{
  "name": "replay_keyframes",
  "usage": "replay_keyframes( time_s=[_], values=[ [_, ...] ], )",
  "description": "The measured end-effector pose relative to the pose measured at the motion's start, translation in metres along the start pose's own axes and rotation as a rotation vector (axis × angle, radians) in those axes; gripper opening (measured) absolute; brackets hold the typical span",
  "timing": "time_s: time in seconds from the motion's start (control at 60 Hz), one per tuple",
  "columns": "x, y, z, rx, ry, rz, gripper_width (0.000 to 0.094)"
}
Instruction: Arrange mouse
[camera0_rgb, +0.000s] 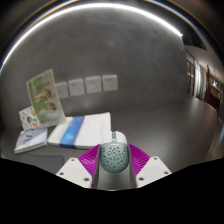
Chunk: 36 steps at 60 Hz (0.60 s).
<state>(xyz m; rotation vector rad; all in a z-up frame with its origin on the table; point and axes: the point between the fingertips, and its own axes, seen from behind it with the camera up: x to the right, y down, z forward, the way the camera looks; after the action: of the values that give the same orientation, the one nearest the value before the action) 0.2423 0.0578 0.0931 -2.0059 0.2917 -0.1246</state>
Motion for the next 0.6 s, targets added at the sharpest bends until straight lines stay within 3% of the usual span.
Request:
replay_keyframes(
  time_s=[0.083,0.183,0.333,0.433,0.517,0.55,0.567,0.583,0.6],
  values=[
    [-0.058,-0.028,-0.053,0.074,-0.009,-0.024,0.0434],
    [-0.155,-0.013,-0.098,0.097,-0.075,-0.035,0.0432],
    [-0.267,0.087,-0.101,-0.054,-0.151,-0.112,0.0432],
    [-0.287,0.137,-0.094,-0.139,-0.154,-0.131,0.0432],
    [-0.291,0.167,-0.085,-0.181,-0.134,-0.161,0.0435],
    [-0.292,0.167,-0.081,-0.151,-0.136,-0.170,0.0450],
    [-0.292,0.167,-0.081,-0.146,-0.133,-0.170,0.0522],
    [-0.291,0.168,-0.080,-0.149,-0.131,-0.174,0.0484],
    [-0.291,0.170,-0.080,-0.155,-0.131,-0.176,0.0504]
  ],
)
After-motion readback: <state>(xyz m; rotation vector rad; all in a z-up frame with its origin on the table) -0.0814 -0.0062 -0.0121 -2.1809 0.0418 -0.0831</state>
